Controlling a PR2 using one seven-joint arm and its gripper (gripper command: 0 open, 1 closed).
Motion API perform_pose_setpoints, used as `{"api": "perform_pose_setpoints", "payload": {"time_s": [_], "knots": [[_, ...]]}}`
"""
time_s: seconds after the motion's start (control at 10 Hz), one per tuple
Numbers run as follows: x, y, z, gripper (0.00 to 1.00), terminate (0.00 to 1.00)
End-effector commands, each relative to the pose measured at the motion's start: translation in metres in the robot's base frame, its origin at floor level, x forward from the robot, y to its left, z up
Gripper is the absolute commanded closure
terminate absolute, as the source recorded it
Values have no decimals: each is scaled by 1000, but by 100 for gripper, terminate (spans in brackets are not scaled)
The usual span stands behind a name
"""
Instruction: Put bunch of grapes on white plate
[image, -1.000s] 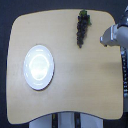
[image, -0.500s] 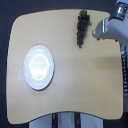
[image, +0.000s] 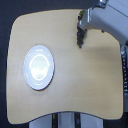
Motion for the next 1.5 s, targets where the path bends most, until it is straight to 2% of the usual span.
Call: {"api": "perform_pose_setpoints", "payload": {"time_s": [0.0,0.7,1.0,1.4], "knots": [[66,44,-30,0,0],[87,71,-90,0,0],[98,61,-111,0,0],[99,38,-138,0,0]]}}
